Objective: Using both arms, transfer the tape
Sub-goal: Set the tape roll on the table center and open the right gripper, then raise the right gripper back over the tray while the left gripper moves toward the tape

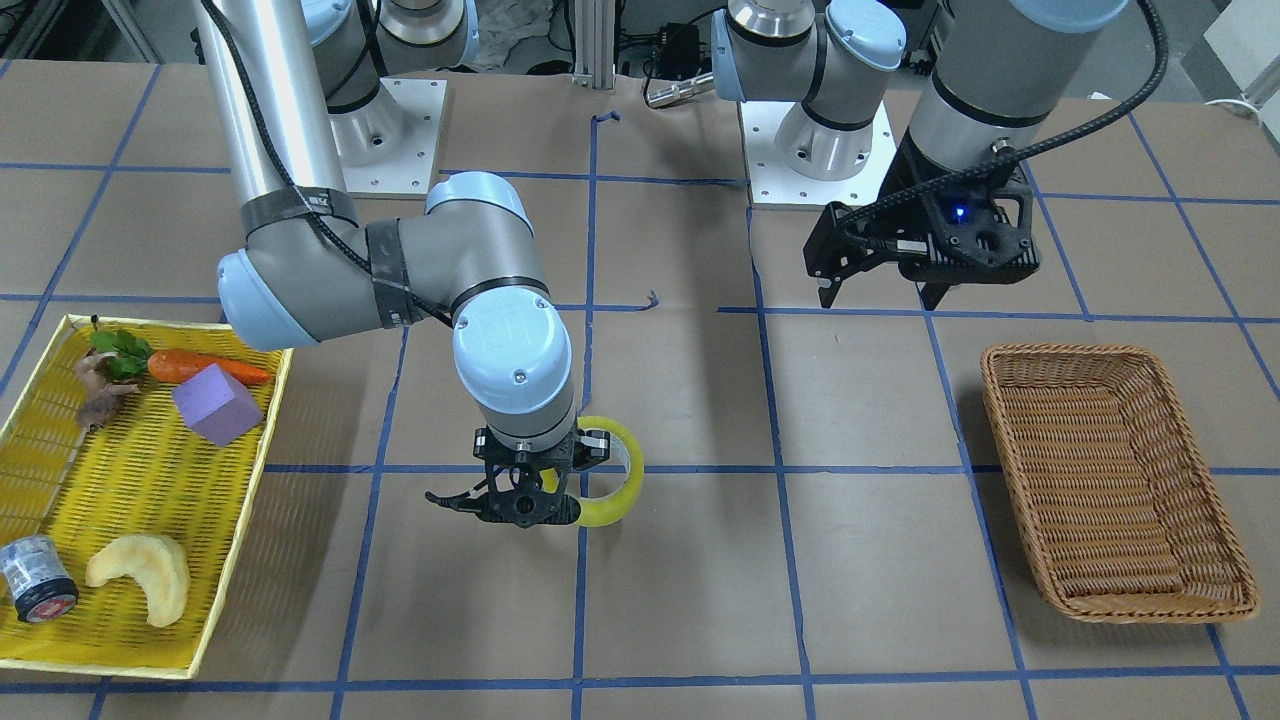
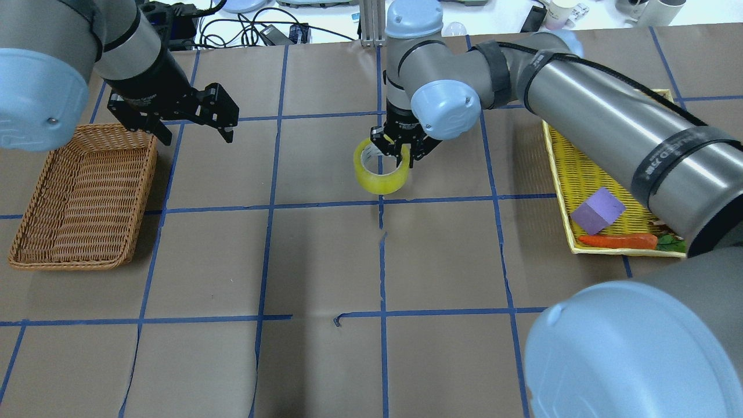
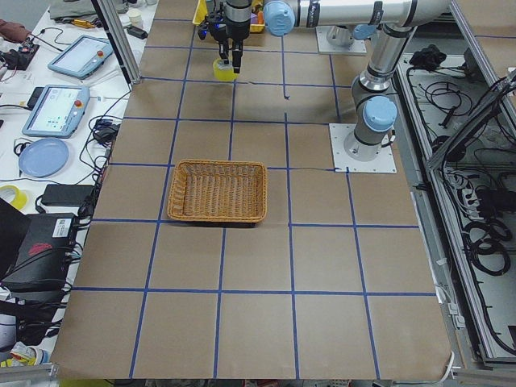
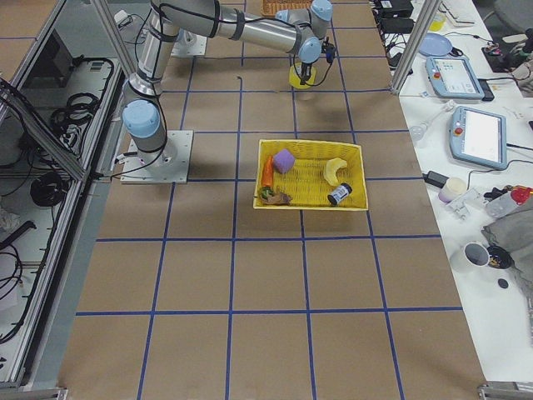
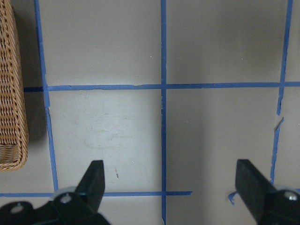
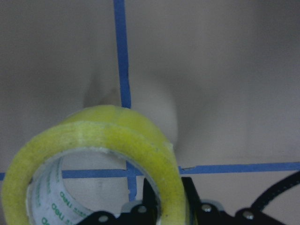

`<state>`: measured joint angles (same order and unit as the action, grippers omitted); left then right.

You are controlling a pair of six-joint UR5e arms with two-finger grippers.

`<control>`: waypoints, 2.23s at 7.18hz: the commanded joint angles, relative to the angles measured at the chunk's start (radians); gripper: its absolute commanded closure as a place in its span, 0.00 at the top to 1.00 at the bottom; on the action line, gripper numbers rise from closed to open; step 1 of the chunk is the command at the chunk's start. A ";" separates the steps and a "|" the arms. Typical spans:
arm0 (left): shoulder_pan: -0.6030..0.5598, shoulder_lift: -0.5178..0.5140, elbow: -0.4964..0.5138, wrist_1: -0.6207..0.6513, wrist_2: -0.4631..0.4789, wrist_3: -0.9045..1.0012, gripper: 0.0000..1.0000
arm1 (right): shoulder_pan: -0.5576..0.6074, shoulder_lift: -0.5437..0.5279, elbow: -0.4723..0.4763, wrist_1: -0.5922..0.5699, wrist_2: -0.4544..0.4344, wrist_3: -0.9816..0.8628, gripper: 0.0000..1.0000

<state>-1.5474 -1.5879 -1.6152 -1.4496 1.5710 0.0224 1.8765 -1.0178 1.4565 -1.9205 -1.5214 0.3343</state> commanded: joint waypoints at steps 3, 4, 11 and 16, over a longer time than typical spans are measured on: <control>0.000 0.000 -0.002 0.000 -0.003 -0.001 1.00 | 0.019 -0.116 0.241 -0.061 -0.014 -0.003 0.00; 0.000 -0.001 -0.002 0.000 -0.003 0.001 1.00 | 0.019 -0.120 0.310 -0.154 -0.010 0.000 0.00; 0.000 0.000 0.001 0.002 -0.006 -0.001 1.00 | -0.063 -0.241 0.167 0.022 -0.016 -0.061 1.00; -0.190 -0.030 -0.026 0.015 -0.046 -0.300 1.00 | -0.334 -0.497 0.044 0.323 -0.028 -0.331 1.00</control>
<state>-1.6537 -1.6084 -1.6237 -1.4442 1.5294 -0.1499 1.6094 -1.4498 1.5021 -1.6297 -1.5480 0.0702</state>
